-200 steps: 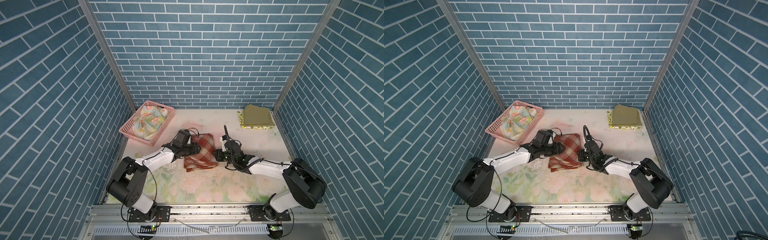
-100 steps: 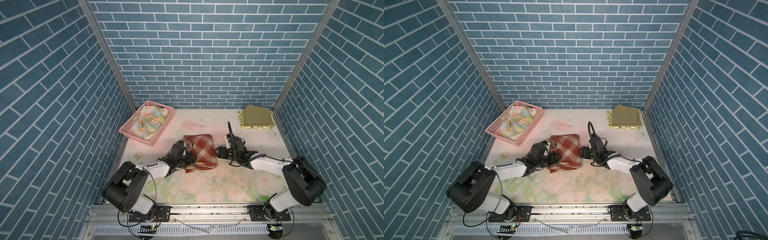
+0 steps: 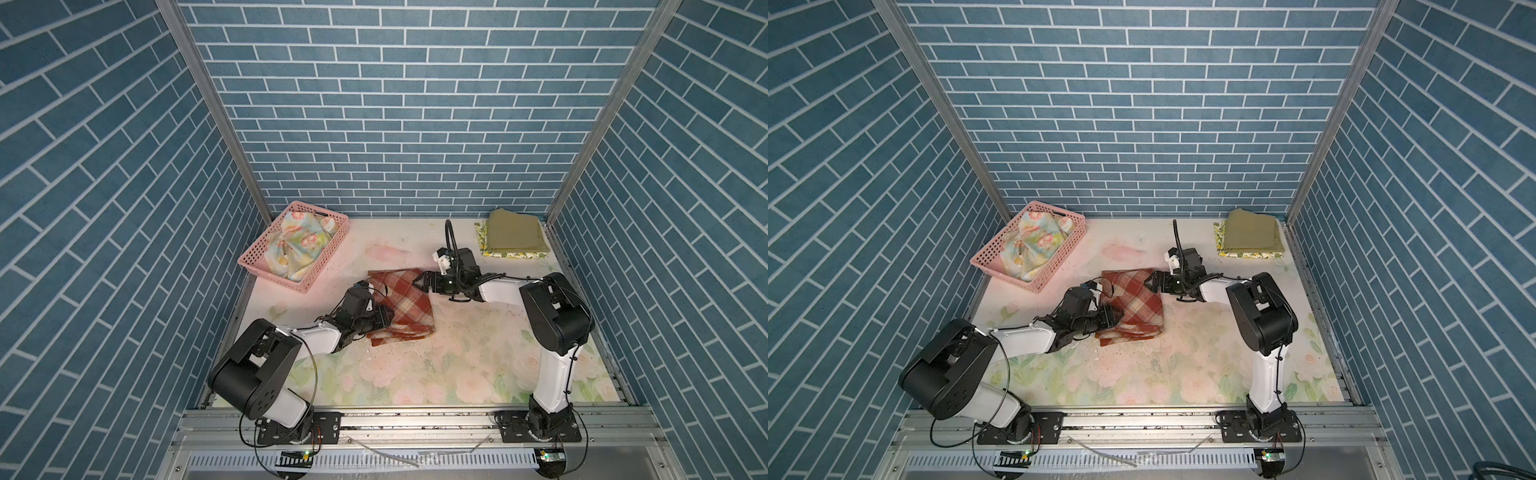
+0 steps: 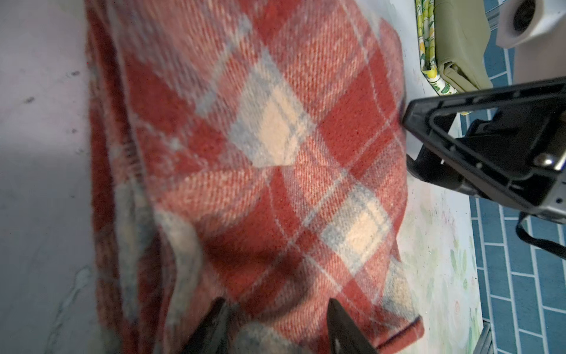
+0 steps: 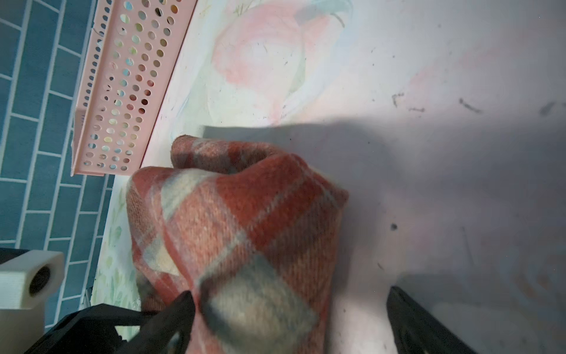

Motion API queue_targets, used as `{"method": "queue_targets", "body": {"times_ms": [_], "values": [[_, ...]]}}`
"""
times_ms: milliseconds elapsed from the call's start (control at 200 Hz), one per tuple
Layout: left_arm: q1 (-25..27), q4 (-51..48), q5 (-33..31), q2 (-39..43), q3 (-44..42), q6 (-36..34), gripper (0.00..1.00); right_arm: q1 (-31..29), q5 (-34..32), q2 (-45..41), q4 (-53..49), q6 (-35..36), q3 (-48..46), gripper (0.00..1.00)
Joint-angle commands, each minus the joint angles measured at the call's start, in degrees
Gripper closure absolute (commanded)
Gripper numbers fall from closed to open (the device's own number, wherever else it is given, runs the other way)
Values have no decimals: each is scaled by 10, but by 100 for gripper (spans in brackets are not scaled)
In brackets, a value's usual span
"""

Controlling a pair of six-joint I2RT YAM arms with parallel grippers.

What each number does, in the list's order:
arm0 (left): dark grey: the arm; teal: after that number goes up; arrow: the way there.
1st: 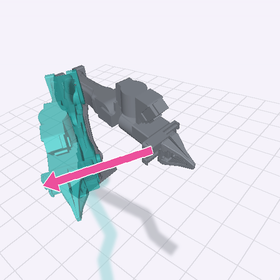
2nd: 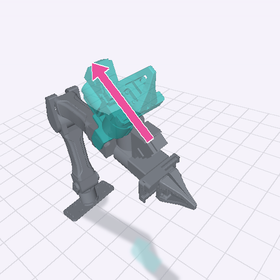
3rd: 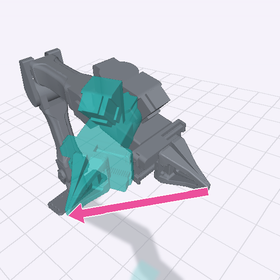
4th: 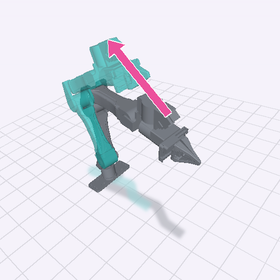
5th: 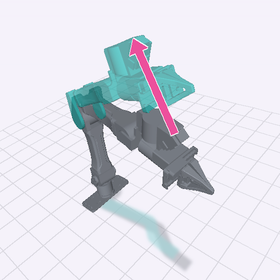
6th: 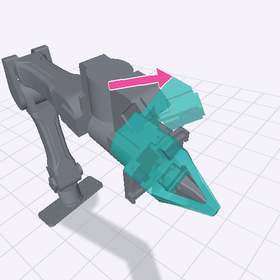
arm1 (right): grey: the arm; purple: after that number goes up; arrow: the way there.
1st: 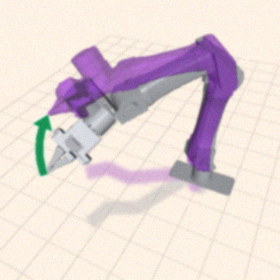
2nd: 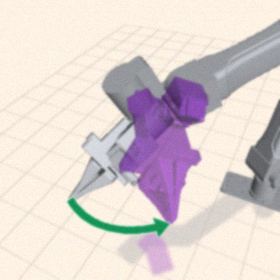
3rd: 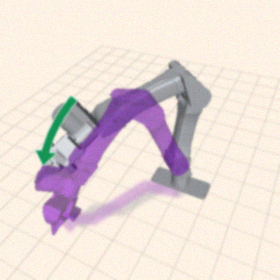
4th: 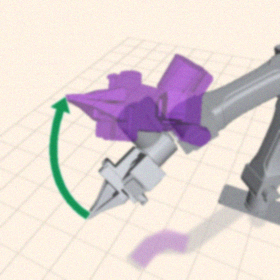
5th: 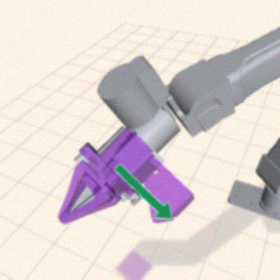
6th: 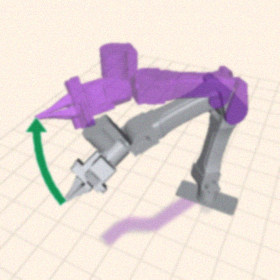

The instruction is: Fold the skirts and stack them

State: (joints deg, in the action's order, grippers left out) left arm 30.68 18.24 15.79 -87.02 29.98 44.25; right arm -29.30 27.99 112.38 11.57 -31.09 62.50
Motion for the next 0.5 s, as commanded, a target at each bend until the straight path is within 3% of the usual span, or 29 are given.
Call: {"method": "queue_targets", "body": {"times_ms": [0,300,415,490], "values": [[1,-116,-20,-34,-29,-9,50,1,42,46,3,30,27,3],[2,-91,-17,-62,-47,-7,88,-14,66,128,39,-7,48,7],[1,-76,-11,-78,-47,-8,93,-26,67,156,43,-11,60,13],[1,-70,-8,-79,-49,-11,95,-30,64,163,63,-18,63,23]]}}
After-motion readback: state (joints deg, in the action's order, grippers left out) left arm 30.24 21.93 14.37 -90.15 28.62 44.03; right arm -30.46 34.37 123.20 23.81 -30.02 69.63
